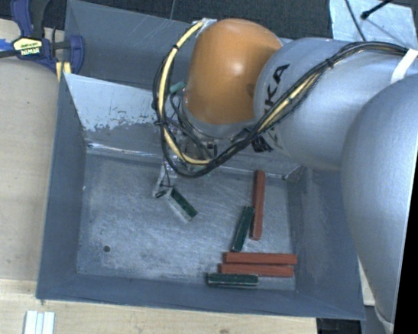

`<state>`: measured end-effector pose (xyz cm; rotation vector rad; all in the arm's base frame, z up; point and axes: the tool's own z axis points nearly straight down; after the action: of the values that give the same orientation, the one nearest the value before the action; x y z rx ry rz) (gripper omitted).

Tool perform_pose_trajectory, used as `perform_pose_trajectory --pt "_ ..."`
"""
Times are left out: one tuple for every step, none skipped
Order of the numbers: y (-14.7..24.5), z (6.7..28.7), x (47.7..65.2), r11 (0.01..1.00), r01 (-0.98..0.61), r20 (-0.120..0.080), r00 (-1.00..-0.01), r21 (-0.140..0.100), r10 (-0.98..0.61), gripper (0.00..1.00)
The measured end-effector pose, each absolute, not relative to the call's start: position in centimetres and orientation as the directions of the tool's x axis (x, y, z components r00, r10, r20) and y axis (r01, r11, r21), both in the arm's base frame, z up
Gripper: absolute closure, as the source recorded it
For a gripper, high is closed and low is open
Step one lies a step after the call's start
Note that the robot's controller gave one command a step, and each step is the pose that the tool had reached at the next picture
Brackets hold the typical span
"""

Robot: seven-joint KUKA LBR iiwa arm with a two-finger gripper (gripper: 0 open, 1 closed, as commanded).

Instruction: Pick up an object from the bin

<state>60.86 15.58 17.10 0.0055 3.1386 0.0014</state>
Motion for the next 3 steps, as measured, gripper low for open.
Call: perform_pose_trajectory --pt "13.0 6.8 60.3 0.963 -0.271 0.002 -0.963 0.000 -0.271 0.00" --pt "5.6 11.7 61.2 0.780 -0.626 -0.005 -0.780 -0.006 -0.626 0.00" --pt "7.1 6.9 54.9 0.490 -0.872 0.000 -0.490 0.001 -0.872 0.00"
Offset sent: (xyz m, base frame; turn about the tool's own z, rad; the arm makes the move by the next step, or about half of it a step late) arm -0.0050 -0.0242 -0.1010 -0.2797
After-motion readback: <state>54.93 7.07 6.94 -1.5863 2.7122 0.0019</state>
